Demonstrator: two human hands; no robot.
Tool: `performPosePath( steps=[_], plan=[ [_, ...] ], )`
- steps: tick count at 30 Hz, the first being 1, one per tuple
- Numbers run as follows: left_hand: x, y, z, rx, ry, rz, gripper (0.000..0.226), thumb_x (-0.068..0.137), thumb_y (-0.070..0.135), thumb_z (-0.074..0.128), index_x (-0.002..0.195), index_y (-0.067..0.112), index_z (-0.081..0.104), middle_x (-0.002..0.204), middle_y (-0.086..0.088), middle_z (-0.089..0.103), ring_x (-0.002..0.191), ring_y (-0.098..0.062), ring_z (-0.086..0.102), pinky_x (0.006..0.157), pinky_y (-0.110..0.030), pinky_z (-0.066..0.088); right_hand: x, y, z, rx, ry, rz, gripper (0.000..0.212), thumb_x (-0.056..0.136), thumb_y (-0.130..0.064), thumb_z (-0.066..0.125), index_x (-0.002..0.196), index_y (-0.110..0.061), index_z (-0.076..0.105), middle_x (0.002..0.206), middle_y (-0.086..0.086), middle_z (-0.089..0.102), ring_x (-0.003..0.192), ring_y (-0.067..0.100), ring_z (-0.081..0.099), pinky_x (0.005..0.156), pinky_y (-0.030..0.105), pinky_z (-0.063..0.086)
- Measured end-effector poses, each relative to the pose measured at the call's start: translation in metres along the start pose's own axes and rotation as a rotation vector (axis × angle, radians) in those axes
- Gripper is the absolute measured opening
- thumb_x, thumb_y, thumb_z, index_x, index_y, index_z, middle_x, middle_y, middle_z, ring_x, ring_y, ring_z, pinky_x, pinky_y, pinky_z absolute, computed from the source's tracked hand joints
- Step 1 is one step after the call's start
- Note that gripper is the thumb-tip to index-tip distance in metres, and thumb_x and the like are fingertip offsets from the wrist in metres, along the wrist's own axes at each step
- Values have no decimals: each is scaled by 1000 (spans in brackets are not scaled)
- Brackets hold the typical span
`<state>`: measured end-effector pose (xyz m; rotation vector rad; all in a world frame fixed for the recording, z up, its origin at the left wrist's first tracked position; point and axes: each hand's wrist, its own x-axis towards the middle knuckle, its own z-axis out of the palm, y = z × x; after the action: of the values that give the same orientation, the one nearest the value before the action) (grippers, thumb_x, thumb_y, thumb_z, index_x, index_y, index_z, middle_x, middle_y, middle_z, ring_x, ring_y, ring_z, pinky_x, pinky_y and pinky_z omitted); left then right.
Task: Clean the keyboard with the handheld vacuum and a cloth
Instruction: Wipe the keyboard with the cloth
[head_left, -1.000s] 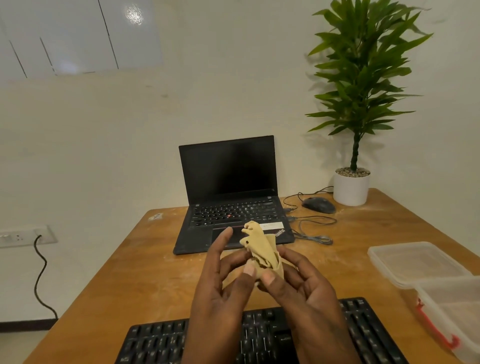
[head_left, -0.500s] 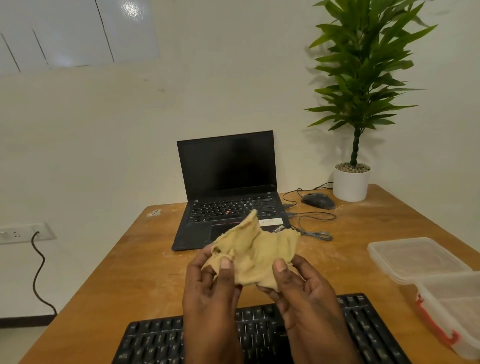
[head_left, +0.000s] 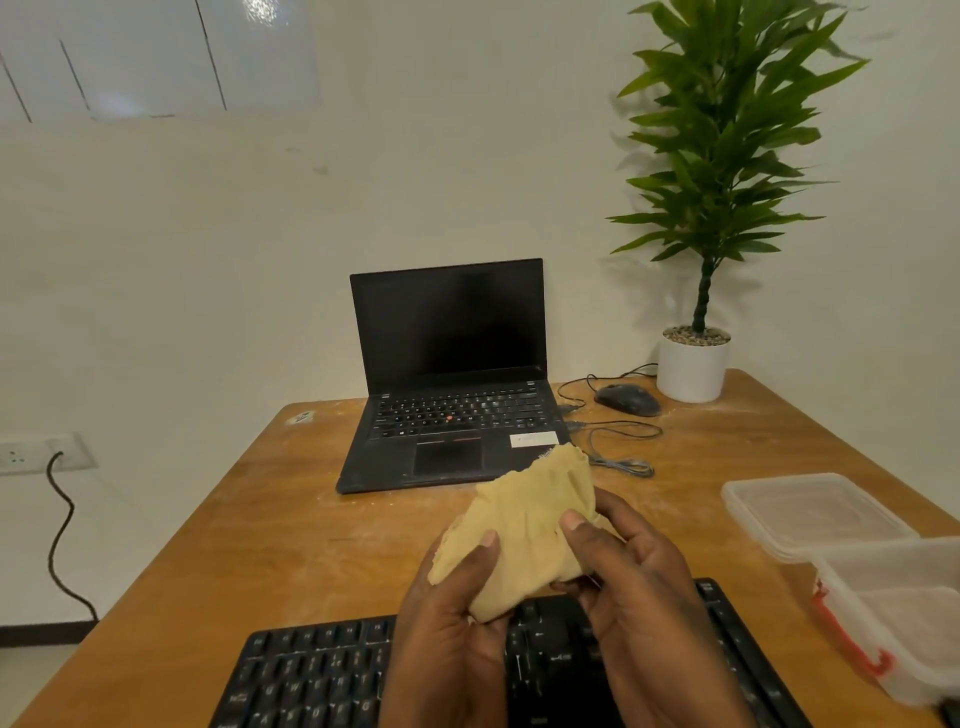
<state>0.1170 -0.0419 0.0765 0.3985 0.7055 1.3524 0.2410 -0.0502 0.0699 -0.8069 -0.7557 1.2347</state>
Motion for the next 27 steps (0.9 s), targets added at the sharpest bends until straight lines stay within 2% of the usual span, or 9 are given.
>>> performPosePath(
  steps=[3,6,9,11,13,16,19,21,27],
  plan=[
    [4,-4,-4,45,-10,77,60,77,0,69,135,10,64,118,-18,77,100,-34,78,62,-32,64,-5,-4,-6,42,-5,50,51,77,-11,75,125,-4,62,106,18,76,91,27,76,69,32,62],
    [6,-7,-5,106,-21,110,70,73,-2,70,138,25,63,124,-12,74,102,-36,76,60,-37,65,-8,-10,-11,5,23,27,66,66,-13,92,126,-8,63,108,19,76,100,35,74,85,45,61],
    [8,-11,-3,248,1,157,65,83,-2,71,134,37,60,128,-7,68,112,-33,69,64,-40,63,-10,-18,-15,-98,74,-76,42,81,-4,78,120,-17,69,105,13,77,100,32,74,87,49,59],
    [4,-12,3,316,47,236,48,89,11,73,124,41,61,132,-3,63,116,-21,64,82,-39,56,-13,-24,-17,-271,93,-207,36,88,1,69,109,-27,77,107,2,78,102,22,74,81,40,60],
    [-4,-11,13,294,83,225,43,79,33,74,120,35,61,132,-4,61,114,-14,61,91,-38,51,-18,-27,-19,-435,88,-321,43,88,6,68,94,-34,81,109,-9,77,106,11,71,81,28,59],
    [-12,-14,21,81,35,-30,64,71,42,71,126,10,64,122,-18,71,109,-30,69,79,-43,58,-22,-20,-25,-590,51,-447,55,83,16,68,87,-37,82,111,-16,75,115,4,64,90,21,54],
    [-23,-15,30,-32,-97,-185,61,76,32,72,125,-3,66,108,-24,74,93,-33,72,66,-39,65,-26,-15,-36,-770,-20,-534,51,80,8,65,89,-39,81,112,-18,74,118,7,62,90,24,54],
    [-24,-21,33,-34,-137,-187,58,79,19,69,131,-5,63,113,-26,75,95,-34,71,71,-40,65,-30,-16,-45,-833,-41,-564,48,74,4,60,92,-36,80,113,-15,73,118,11,62,88,25,54],
    [-29,-47,44,62,-151,-191,43,97,5,58,140,9,62,116,-23,76,97,-35,75,71,-41,66,-49,-38,-64,-684,-103,-336,41,77,-11,65,110,-36,69,107,-5,70,100,18,69,83,43,58]
  ],
)
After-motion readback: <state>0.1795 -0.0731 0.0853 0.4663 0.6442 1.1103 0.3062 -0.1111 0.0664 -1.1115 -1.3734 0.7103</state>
